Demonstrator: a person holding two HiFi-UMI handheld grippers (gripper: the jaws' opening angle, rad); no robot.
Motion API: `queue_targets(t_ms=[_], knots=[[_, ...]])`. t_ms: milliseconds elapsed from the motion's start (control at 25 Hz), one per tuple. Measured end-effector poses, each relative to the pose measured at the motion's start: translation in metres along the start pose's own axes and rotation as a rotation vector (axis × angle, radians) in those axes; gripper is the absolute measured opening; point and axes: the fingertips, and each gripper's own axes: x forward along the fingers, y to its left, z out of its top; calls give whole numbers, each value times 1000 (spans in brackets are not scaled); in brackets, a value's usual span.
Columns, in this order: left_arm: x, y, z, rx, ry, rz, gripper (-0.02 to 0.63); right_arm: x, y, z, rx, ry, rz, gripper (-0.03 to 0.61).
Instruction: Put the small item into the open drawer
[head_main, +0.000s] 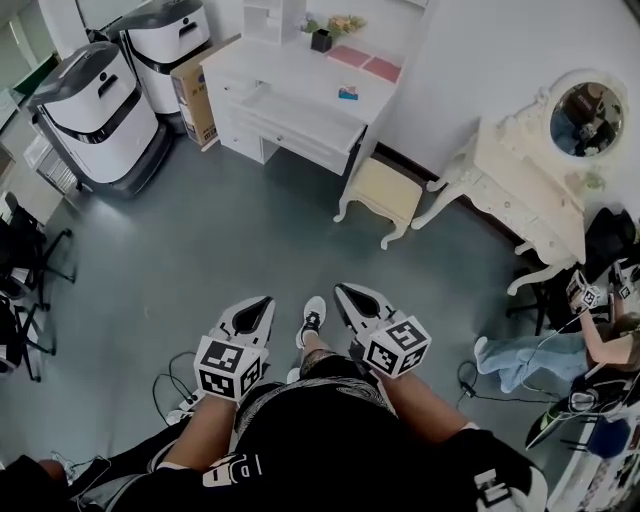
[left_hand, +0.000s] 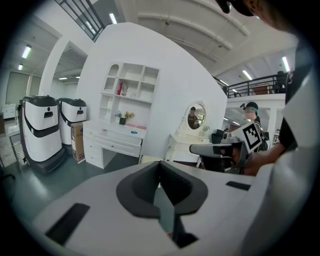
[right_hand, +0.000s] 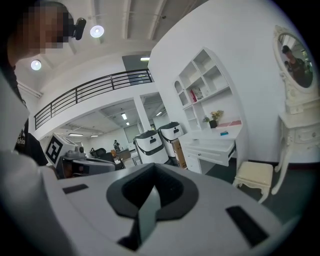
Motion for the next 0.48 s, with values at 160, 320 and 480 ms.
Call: queue_targets(t_ms=[160, 320, 480], knots=[[25, 13, 5, 1, 20, 3, 14, 21, -21, 6, 2, -7, 5, 8], [58, 27, 22, -8, 30, -15, 14, 40, -51, 18, 8, -15, -8, 8], [101, 40, 48, 18, 32, -33, 14, 61, -93, 37, -4, -33, -37, 8]])
